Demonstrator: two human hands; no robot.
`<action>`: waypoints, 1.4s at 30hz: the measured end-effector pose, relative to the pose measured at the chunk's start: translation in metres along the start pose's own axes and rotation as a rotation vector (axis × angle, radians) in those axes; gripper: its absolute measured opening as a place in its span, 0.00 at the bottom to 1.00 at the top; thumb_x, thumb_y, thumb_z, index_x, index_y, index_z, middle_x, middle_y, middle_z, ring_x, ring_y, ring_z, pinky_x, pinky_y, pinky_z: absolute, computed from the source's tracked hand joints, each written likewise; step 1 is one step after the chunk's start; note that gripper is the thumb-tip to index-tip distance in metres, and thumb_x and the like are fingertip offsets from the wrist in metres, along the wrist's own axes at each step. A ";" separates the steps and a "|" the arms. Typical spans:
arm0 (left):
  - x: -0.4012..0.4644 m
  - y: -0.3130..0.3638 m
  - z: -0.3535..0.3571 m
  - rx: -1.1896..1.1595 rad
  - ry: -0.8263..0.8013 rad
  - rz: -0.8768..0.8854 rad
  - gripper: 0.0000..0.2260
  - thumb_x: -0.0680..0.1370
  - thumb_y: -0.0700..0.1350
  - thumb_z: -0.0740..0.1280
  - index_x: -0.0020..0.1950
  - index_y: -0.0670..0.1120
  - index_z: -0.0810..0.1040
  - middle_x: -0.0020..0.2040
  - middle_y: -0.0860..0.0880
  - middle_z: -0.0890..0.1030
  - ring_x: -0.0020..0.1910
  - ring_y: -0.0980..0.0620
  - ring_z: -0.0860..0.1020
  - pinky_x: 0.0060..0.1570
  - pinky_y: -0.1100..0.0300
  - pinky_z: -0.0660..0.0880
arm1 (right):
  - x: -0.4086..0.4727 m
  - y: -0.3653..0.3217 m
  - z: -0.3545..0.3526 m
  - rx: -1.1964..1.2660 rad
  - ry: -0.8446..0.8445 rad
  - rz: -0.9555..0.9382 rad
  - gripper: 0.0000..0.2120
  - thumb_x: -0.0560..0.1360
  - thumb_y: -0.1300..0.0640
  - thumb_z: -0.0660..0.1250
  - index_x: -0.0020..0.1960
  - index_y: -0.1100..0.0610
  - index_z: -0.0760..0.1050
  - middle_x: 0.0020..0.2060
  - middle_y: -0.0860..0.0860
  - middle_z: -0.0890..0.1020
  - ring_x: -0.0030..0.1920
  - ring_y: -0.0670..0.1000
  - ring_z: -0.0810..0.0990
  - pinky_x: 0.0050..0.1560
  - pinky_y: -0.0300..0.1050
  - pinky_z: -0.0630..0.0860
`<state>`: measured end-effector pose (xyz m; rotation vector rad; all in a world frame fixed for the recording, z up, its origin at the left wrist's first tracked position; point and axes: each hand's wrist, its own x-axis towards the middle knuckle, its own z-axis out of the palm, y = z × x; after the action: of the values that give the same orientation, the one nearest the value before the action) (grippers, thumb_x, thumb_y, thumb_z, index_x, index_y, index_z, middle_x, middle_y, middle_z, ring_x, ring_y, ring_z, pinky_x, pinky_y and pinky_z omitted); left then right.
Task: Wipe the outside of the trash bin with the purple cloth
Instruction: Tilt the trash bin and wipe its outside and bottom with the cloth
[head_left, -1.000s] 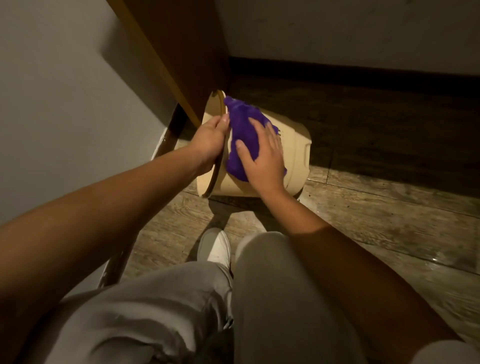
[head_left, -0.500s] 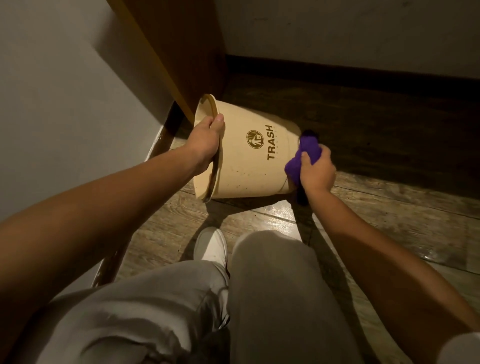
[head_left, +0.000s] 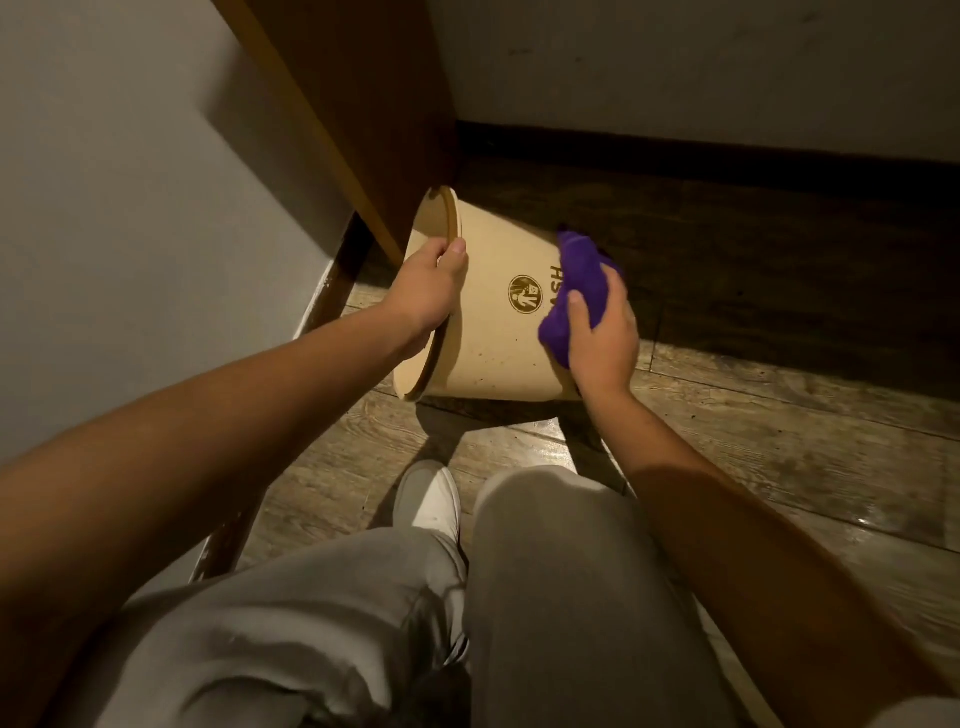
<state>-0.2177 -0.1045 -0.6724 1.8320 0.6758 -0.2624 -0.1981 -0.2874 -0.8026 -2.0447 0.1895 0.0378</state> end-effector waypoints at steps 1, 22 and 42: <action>0.001 0.000 -0.001 -0.005 0.005 -0.006 0.20 0.88 0.53 0.54 0.77 0.46 0.70 0.71 0.43 0.76 0.71 0.42 0.74 0.75 0.40 0.69 | 0.002 0.006 -0.002 -0.008 0.016 0.047 0.25 0.84 0.44 0.60 0.79 0.49 0.63 0.68 0.52 0.76 0.65 0.55 0.77 0.58 0.48 0.74; -0.020 -0.004 -0.001 -0.218 -0.329 -0.132 0.15 0.77 0.31 0.59 0.59 0.43 0.76 0.47 0.46 0.78 0.46 0.50 0.78 0.46 0.61 0.76 | -0.025 -0.074 0.002 0.132 -0.171 -0.265 0.26 0.82 0.45 0.63 0.78 0.48 0.66 0.71 0.48 0.75 0.68 0.49 0.75 0.64 0.45 0.74; -0.010 -0.026 -0.024 -0.230 -0.047 -0.135 0.21 0.86 0.53 0.61 0.78 0.48 0.69 0.65 0.45 0.81 0.62 0.44 0.81 0.58 0.48 0.79 | 0.013 0.055 -0.026 -0.118 0.053 0.352 0.22 0.79 0.51 0.70 0.71 0.48 0.72 0.62 0.54 0.81 0.60 0.59 0.80 0.55 0.49 0.75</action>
<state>-0.2435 -0.0800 -0.6798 1.5596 0.7657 -0.3034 -0.1949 -0.3368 -0.8409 -2.1077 0.5906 0.2168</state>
